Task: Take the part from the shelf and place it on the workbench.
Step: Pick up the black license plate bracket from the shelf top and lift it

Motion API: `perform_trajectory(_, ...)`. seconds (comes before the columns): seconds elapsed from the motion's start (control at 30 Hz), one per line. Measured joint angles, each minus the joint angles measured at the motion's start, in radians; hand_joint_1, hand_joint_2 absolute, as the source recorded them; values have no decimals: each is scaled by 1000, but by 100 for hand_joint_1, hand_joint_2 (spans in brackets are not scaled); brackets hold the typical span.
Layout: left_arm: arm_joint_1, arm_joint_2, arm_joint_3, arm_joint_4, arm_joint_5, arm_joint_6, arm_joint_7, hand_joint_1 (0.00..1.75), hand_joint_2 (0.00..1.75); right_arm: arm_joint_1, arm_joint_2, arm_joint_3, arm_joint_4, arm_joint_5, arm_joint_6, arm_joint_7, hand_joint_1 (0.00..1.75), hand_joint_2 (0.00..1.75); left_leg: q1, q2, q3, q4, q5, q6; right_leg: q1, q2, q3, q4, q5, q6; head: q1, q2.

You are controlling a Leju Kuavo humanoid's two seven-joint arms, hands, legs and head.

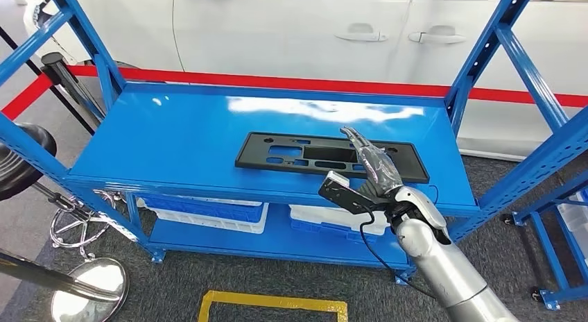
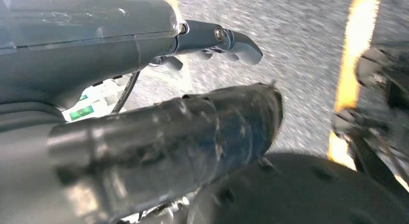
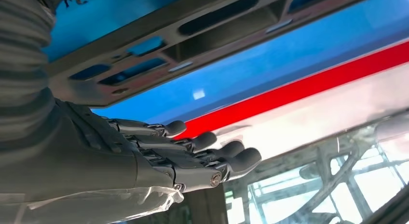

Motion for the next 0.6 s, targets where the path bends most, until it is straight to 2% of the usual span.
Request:
perform_trajectory(0.1, -3, -1, 0, 0, 0, 0, -1, 0, 0, -5, 5, 15, 11, 23, 0, 0, 0, 175, 0, -1, 9, -19, -10, 11, 1, -1, 3, -3, -7, 14, 1, 0)
perform_trajectory(0.17, -4, -3, 0, 0, 1, -2, -2, 0, 0, -8, 9, 29, 20, 38, 0, 0, 0, 175, 5, 0, 22, -30, -12, 22, -1, -1, -10, 35, -29, 24, 1, 0)
perform_trajectory(0.2, -5, -3, -1, 0, 1, -2, -2, 0, 0, -10, 10, 37, 26, 44, 0, 0, 0, 175, 6, 1, 28, -34, -14, 27, -3, 0, -35, 84, -52, 29, 1, 0)
perform_trajectory(0.27, -5, -3, -1, 0, 2, -3, -2, 0, 0, -11, 12, 58, 44, 55, 1, -1, 0, 175, 6, 2, 36, -34, -22, 34, -6, 0, -114, 218, -100, 37, 1, 0)
perform_trajectory(0.3, -5, -3, -1, 0, 2, -4, -2, 0, 0, -10, 12, 68, 54, 61, 1, -1, 0, 175, 6, 1, 39, -34, -27, 35, -8, -1, -149, 267, -108, 39, 1, 0)
perform_trajectory(0.33, -5, -3, -2, 0, 3, -5, -2, 0, 0, -9, 12, 78, 63, 65, 2, -1, 0, 175, 6, 0, 45, -33, -32, 35, -9, -1, -169, 283, -95, 40, 1, 0)
perform_trajectory(0.37, -5, -4, -2, 0, 3, -5, -3, 0, 0, -8, 12, 87, 71, 69, 3, -1, 0, 175, 6, -2, 53, -32, -38, 33, -9, -1, -168, 258, -60, 39, 1, 0)
perform_trajectory(0.43, -4, -6, -4, 0, 3, -7, -3, 0, 0, -10, 12, 98, 83, 72, 4, -1, 0, 175, 5, -3, 69, -30, -52, 28, -8, -1, -123, 132, 29, 32, 1, 0)
perform_trajectory(0.47, -4, -6, -5, 0, 3, -7, -3, 0, 0, -12, 12, 103, 88, 73, 4, -2, 0, 175, 4, -3, 75, -28, -59, 24, -5, -1, -99, 73, 58, 27, 1, 0)
perform_trajectory(0.5, -5, -7, -6, 0, 3, -7, -3, 0, 0, -15, 12, 109, 93, 77, 6, -2, 0, 175, 3, -3, 77, -27, -63, 20, -2, -1, -84, 36, 68, 21, 1, 0)
perform_trajectory(0.57, -6, -7, -8, 0, 3, -7, -4, 0, 0, -20, 12, 121, 102, 90, 9, -3, 0, 175, 2, -3, 78, -29, -66, 10, 4, 0, -77, 13, 60, 11, 1, 0)
perform_trajectory(0.6, -7, -7, -8, 0, 3, -6, -5, 0, 0, -21, 12, 126, 106, 99, 8, -2, 0, 175, 1, -3, 80, -32, -68, 4, 2, 1, -74, 8, 57, 6, 1, 0)
